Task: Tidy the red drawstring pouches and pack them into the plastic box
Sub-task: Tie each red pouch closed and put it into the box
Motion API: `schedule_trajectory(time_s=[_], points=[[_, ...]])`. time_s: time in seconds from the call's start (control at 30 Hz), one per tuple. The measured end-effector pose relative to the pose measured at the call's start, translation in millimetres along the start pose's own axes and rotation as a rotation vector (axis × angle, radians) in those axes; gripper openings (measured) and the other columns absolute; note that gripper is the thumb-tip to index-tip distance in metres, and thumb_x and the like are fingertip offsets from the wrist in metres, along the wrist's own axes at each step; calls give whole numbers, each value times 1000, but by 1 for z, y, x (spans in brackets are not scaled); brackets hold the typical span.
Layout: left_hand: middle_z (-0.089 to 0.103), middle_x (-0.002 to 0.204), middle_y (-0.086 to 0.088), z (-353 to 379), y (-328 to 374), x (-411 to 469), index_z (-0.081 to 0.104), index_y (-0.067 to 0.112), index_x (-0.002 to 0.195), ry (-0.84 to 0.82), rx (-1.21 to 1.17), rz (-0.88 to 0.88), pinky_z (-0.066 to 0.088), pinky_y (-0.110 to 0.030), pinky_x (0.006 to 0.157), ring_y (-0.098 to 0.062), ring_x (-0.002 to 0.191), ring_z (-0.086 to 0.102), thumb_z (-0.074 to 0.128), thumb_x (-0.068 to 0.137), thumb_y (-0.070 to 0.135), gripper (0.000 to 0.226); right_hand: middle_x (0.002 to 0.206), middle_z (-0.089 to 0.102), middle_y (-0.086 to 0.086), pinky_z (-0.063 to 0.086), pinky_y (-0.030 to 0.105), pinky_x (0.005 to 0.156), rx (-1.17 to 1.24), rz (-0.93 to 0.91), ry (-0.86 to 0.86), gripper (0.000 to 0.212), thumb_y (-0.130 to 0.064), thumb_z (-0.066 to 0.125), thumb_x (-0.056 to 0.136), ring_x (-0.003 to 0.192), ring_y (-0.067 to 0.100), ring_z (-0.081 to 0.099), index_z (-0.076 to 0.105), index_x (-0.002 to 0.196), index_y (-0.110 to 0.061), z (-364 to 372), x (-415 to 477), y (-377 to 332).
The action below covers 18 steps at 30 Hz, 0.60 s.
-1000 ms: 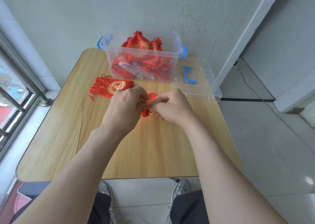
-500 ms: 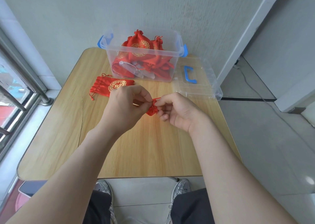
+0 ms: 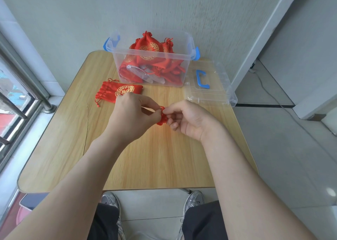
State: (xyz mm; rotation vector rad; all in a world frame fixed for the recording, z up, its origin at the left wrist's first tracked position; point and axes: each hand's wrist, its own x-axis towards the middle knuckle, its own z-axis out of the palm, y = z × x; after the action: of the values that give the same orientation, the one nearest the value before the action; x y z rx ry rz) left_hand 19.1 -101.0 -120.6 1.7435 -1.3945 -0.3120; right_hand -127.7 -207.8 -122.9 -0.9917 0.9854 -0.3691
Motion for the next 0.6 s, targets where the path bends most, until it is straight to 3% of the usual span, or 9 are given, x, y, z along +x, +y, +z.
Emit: schedule_trajectory(time_s=[0.13, 0.2, 0.27, 0.37, 0.5, 0.6], points=[[77, 71, 14, 3, -6, 3, 81, 14, 86, -89, 77, 105, 56, -13, 71, 5, 71, 74, 72, 89, 8, 12, 75, 66, 14, 46, 25, 52, -125, -67, 54, 6, 3, 76, 82, 60, 17, 59, 74, 88, 1, -2, 0, 1], [76, 72, 11, 7, -9, 4, 78, 12, 84, -104, 103, 129, 59, -23, 73, -2, 72, 74, 69, 87, 14, 10, 74, 68, 13, 47, 26, 53, -176, -93, 59, 3, 2, 77, 82, 61, 18, 60, 75, 84, 0, -2, -1, 2], [71, 76, 8, 11, -11, 6, 72, 10, 82, -115, 162, 128, 55, -23, 70, -6, 73, 68, 64, 84, 25, 17, 71, 68, 11, 47, 26, 55, -209, -112, 38, 6, 1, 76, 82, 62, 18, 60, 77, 87, 1, -1, -1, 1], [60, 80, 1, 15, -13, 7, 63, 7, 79, -201, 243, 63, 40, -16, 67, -7, 76, 55, 61, 91, 25, 22, 70, 69, 9, 47, 27, 58, -270, -119, 3, 16, 0, 73, 82, 64, 17, 61, 78, 95, 7, 1, -2, 2], [59, 64, -4, 15, -11, 11, 51, 4, 63, -286, 101, -136, 40, -25, 59, -14, 64, 53, 45, 98, 23, 40, 78, 72, 16, 49, 26, 58, -268, -110, -13, 14, -1, 75, 83, 65, 18, 62, 80, 94, 5, 3, -2, 2], [53, 63, -12, 11, -14, 14, 43, 0, 65, -223, 87, -141, 40, -33, 57, -25, 61, 45, 44, 102, 18, 41, 73, 69, 13, 49, 26, 55, -216, -97, 28, 12, 1, 76, 83, 64, 18, 62, 79, 94, 5, 2, -1, 2]])
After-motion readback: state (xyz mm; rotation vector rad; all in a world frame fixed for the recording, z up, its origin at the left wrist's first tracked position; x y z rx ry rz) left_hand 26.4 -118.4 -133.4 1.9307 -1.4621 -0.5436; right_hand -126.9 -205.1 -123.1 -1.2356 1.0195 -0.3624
